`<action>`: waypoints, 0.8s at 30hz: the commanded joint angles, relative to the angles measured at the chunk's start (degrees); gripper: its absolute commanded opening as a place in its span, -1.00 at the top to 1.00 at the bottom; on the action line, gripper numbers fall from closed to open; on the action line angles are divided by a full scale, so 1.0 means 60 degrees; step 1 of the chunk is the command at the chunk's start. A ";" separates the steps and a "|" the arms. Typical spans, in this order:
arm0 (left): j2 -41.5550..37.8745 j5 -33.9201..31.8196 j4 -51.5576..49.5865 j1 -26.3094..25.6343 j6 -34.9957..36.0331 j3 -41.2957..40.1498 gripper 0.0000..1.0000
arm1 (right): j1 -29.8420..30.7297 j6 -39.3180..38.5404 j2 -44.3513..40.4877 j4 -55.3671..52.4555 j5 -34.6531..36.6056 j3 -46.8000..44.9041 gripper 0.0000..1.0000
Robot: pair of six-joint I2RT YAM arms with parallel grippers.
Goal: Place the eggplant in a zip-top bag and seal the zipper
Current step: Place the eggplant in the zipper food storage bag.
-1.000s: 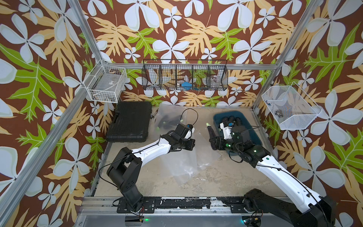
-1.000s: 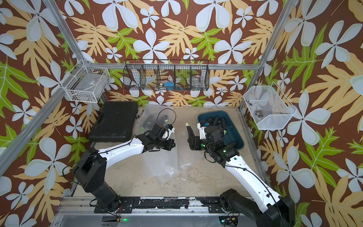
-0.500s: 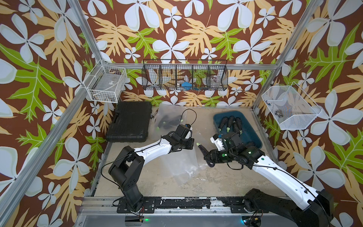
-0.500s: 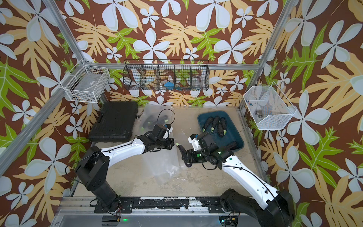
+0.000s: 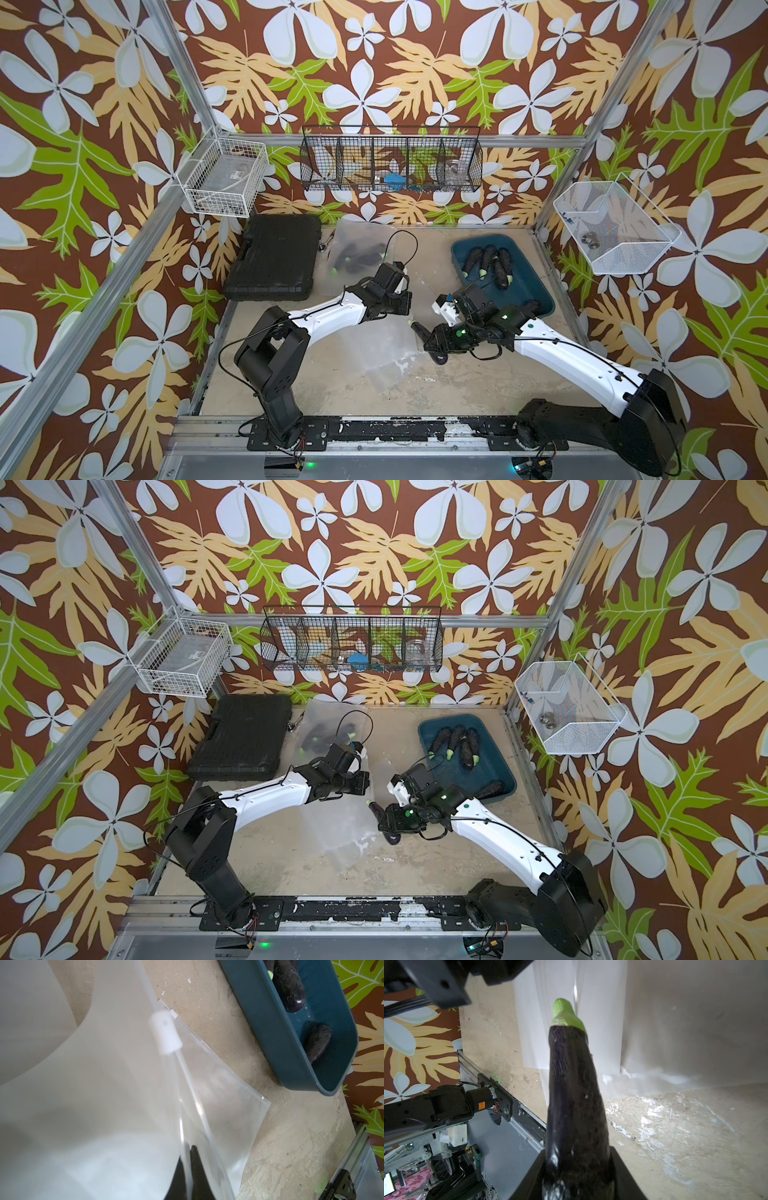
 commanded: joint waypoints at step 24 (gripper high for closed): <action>-0.0807 0.0482 -0.0805 -0.0720 0.0668 0.0090 1.00 | -0.0013 -0.0356 0.1310 -0.0828 0.1740 0.1419 0.67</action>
